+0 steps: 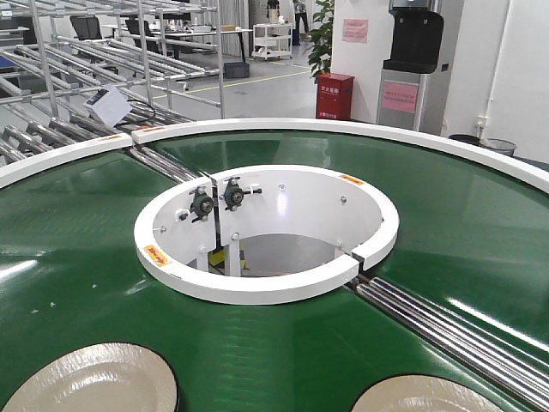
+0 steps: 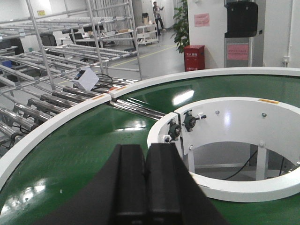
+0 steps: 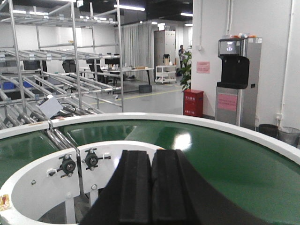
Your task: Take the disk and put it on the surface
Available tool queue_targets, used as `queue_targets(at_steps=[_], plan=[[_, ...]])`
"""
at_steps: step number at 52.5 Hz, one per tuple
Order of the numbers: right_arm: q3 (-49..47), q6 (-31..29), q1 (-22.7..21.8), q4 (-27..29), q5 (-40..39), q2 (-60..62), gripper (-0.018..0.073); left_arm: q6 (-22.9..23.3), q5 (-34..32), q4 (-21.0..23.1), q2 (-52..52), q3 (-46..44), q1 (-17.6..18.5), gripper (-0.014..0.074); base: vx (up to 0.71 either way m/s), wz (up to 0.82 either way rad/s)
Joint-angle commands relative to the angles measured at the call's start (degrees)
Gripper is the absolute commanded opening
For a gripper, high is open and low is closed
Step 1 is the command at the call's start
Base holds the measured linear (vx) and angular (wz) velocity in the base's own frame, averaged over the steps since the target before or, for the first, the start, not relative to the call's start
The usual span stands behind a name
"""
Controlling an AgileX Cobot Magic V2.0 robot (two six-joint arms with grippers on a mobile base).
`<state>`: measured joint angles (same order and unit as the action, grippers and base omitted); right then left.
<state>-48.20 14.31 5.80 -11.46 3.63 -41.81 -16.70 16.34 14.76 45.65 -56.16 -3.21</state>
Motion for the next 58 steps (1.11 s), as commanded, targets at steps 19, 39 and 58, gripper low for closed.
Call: queue_targets(at_steps=[19,39,58], plan=[[-2.1,-0.7,-0.4,-0.7,-3.6,0.0,0.0502,-0.1,-4.5,0.8,-0.3,-2.0,0.4,0.043,0.0,0.0],[-1.9,-0.3,-0.4,-0.1,-3.3,0.0,0.0711,3.6,-1.8,2.9,-0.3,-2.0,0.4,0.0598,0.0,0.0],[-1.9,0.8,-0.4,0.4,2.9,-2.3,0.0563,5.2,26.6,1.9,27.2,-23.4,-1.7,0.0584,0.0,0.0]])
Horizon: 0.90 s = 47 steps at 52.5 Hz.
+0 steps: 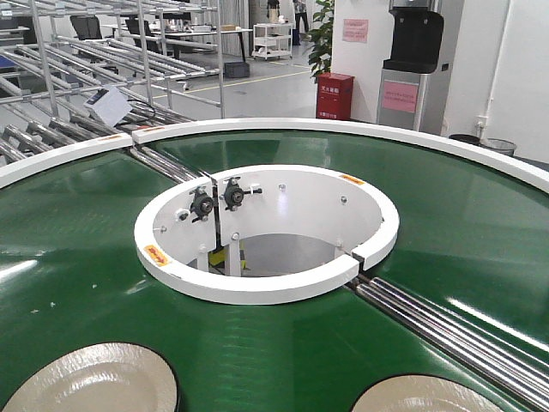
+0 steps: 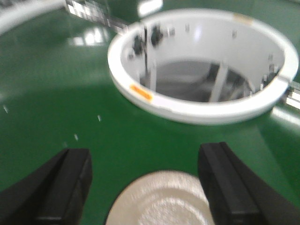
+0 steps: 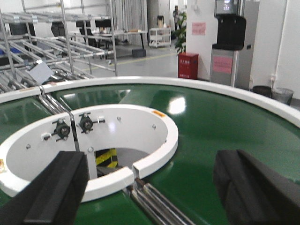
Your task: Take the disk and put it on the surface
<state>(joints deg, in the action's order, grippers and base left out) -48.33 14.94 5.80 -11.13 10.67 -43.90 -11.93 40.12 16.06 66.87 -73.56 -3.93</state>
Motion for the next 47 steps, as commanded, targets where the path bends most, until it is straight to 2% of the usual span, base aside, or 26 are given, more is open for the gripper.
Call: queue_targets(at_steps=[1,6,10,19,29,33,39,47], plan=[[-1.7,0.2,-0.4,0.3,-4.1,-0.4,0.0561,0.4,5.0,0.6,8.4,-7.4,-1.5,0.0584,0.0,0.0],[-1.7,0.2,-0.4,0.6,-3.4,-0.8,0.0559,0.0,15.5,0.6,19.4,-12.9,-4.0,0.0584,0.0,0.0],[-1.7,0.1,-0.4,0.6,-2.8,-1.0,0.0559,0.0,18.6,2.4,25.8,-13.7,-5.4,0.0584,0.0,0.0],[-1.7,-0.2,-0.4,0.6,-2.5,-1.9,0.0559,-6.1,19.8,5.7,32.8,-11.3,-7.0,0.0584,0.0,0.0],[-1.7,-0.2,-0.4,0.6,-2.1,-4.1,0.0559,-9.1,16.5,6.3,33.7,-11.0,-10.5,0.0584,0.0,0.0],[-1.7,-0.2,-0.4,0.6,-2.0,-5.2,0.0559,-11.3,16.5,8.7,34.3,-11.0,-12.5,0.0584,0.0,0.0],[-1.7,-0.2,-0.4,1.1,-2.0,-6.2,0.0559,-16.7,18.3,15.5,36.4,-11.0,-14.8,0.0584,0.0,0.0],[-1.7,-0.2,-0.4,1.0,-2.1,-6.4,0.0559,-23.5,20.0,21.8,39.8,-11.0,-15.5,0.0584,0.0,0.0]])
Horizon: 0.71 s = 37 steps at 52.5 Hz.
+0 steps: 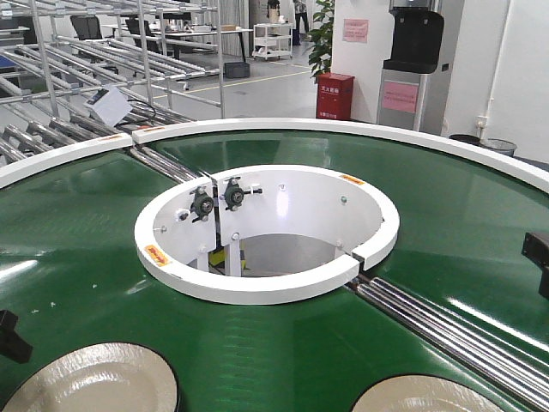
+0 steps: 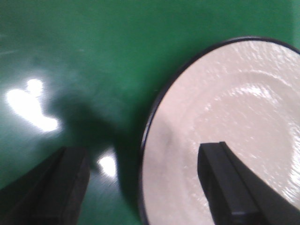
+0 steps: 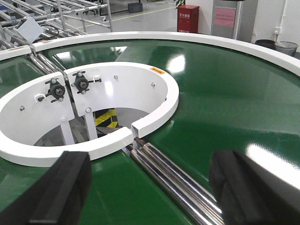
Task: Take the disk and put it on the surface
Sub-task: 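Lower both grippers to the rims of the two cream plates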
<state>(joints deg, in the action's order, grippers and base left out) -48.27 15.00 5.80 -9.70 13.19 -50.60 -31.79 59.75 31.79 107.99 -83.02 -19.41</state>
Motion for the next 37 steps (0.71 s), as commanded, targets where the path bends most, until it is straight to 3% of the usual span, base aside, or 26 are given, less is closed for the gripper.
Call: queue_targets(at_steps=[1,8,24,37], plan=[[-1.8,-0.3,-0.4,-0.4,-4.6,0.3,0.0559,-4.4,0.5,6.6,-0.8,-1.6,-0.1,0.0584,0.0,0.0],[-1.8,-0.3,-0.4,-0.4,-4.5,0.3,0.0559,-8.0,1.2,9.2,1.7,-1.6,-0.1,0.0584,0.0,0.0],[-1.8,-0.3,-0.4,-0.4,-4.5,0.3,0.0559,-8.8,1.5,9.5,4.9,-1.6,0.0,0.0584,0.0,0.0],[-1.8,-0.3,-0.4,-0.5,-4.6,0.3,0.0559,-14.4,6.7,18.3,7.3,1.2,0.2,0.0578,0.0,0.0]])
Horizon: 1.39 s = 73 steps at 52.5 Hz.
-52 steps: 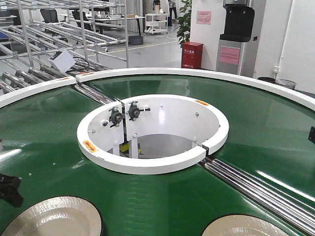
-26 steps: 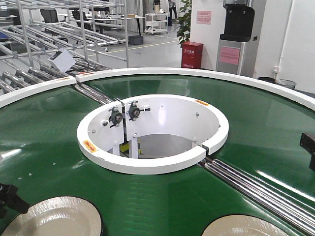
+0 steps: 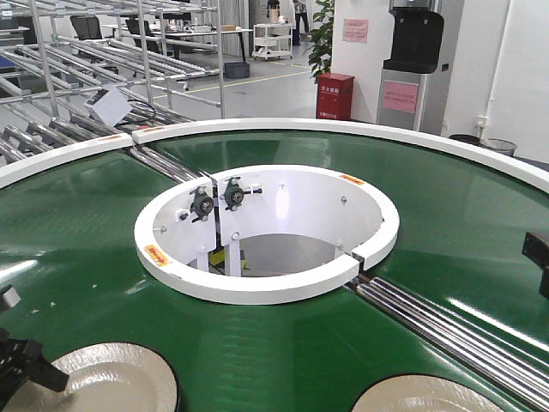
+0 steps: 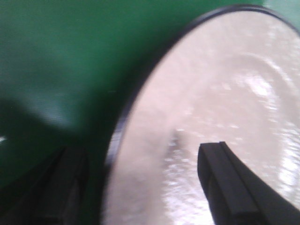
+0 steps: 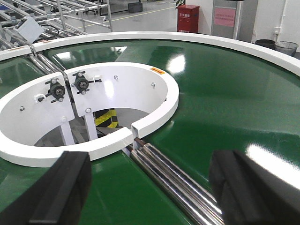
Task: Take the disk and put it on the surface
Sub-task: 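Lower both grippers to the rims of the two cream plates, then grip each plate rim and lift both plates upright off the conveyor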
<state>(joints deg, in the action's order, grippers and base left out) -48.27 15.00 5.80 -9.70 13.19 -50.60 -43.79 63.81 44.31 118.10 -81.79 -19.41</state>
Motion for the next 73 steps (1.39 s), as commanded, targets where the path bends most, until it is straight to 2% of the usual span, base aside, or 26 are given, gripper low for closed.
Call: queue_targets(at_steps=[1,4,9,16,18,23,29,36,43,48,57,65,73], plan=[[-1.8,-0.3,-0.4,-0.5,-4.6,0.3,0.0559,-2.6,2.6,6.0,-2.8,0.3,0.2,0.0573,0.0,0.0],[-1.8,-0.3,-0.4,-0.6,-4.6,0.3,0.0559,-3.1,2.9,6.0,-2.8,1.2,0.3,0.0538,0.0,0.0],[-1.8,-0.3,-0.4,-0.6,-4.6,0.3,0.0559,-3.1,3.3,5.6,-2.8,2.1,0.5,0.0386,0.0,0.0],[-1.8,-0.3,-0.4,-0.6,-4.6,0.3,0.0559,-3.2,4.3,6.1,-2.9,2.2,0.7,0.0045,0.0,0.0],[-1.8,-0.3,-0.4,-0.6,-4.6,0.3,0.0559,-3.2,4.6,6.5,-2.9,2.2,0.7,-0.0011,0.0,0.0],[-1.8,-0.3,-0.4,-0.7,-4.6,0.3,0.0559,-3.0,5.7,9.0,-3.1,2.2,0.6,-0.0011,0.0,0.0],[-1.8,-0.3,-0.4,-0.7,-3.4,0.3,0.0559,-3.0,8.6,17.4,-3.1,2.2,0.6,-0.0009,0.0,0.0],[-1.8,-0.3,-0.4,-0.7,-0.1,0.3,0.0559,-2.3,8.6,24.2,-4.4,2.2,0.6,-0.001,0.0,0.0],[-3.9,-0.1,-0.4,-0.3,8.0,0.2,0.0559,-1.9,8.6,29.6,-8.2,2.2,0.6,-0.001,0.0,0.0],[-7.7,-0.1,-0.4,0.6,17.1,-1.2,0.0553,-1.3,8.6,32.8,-11.2,2.2,0.6,-0.0009,0.0,0.0],[-14.7,-2.9,-0.4,8.5,28.0,-7.4,0.0535,-1.6,8.6,32.6,-18.8,2.2,0.6,-0.0008,0.0,0.0],[-16.4,-8.0,-0.5,19.6,29.7,-14.1,0.0535,-2.6,8.6,32.0,-26.4,2.2,0.6,-0.0008,0.0,0.0],[-16.4,-11.8,-1.8,28.0,31.3,-21.4,0.0535,-2.1,8.6,31.0,-31.5,2.2,0.6,-0.0008,0.0,0.0]])
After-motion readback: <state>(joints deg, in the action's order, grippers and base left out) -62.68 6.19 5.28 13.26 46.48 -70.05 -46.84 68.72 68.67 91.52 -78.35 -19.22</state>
